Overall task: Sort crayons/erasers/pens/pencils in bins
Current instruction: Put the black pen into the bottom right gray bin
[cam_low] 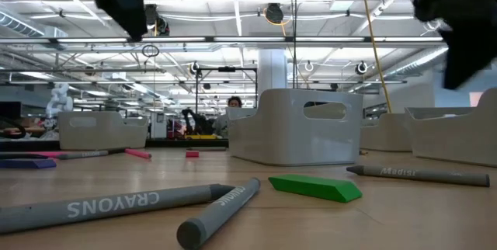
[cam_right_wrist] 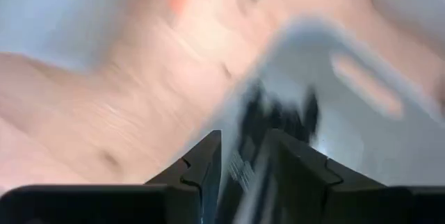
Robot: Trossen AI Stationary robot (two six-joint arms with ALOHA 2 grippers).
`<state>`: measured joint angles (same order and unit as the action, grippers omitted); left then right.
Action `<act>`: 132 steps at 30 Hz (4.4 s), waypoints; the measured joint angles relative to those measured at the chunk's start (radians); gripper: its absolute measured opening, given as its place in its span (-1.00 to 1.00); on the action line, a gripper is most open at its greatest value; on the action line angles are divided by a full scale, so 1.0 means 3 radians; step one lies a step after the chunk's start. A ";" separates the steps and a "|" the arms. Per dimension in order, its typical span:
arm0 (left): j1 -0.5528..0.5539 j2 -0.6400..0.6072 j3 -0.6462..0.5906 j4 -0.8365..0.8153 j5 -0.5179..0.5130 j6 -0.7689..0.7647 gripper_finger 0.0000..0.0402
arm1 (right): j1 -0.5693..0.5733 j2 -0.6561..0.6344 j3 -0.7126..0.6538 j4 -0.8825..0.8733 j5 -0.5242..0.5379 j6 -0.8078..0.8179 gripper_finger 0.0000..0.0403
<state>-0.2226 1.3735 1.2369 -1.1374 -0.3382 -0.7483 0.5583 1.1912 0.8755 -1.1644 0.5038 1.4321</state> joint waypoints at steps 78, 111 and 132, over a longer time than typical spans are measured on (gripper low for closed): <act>0.0440 -0.0767 -0.1704 0.3244 -0.0447 0.0360 -0.80 | -0.0679 0.0818 -0.0852 0.6705 0.0151 -0.4745 -0.14; 0.0681 -0.0011 -0.1694 0.6535 -0.0547 0.5656 -0.82 | -0.1910 0.1481 -0.0079 0.8139 -0.0484 -0.5726 -0.22; 0.0816 0.0336 -0.1311 0.6531 -0.0534 0.5855 -0.81 | -0.1923 0.1475 -0.0041 0.8237 -0.0462 -0.6047 -0.36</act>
<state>0.0223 1.4742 0.8436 0.8219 -0.4983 1.0083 -0.0185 1.6337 0.8631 1.3067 0.3653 -0.3820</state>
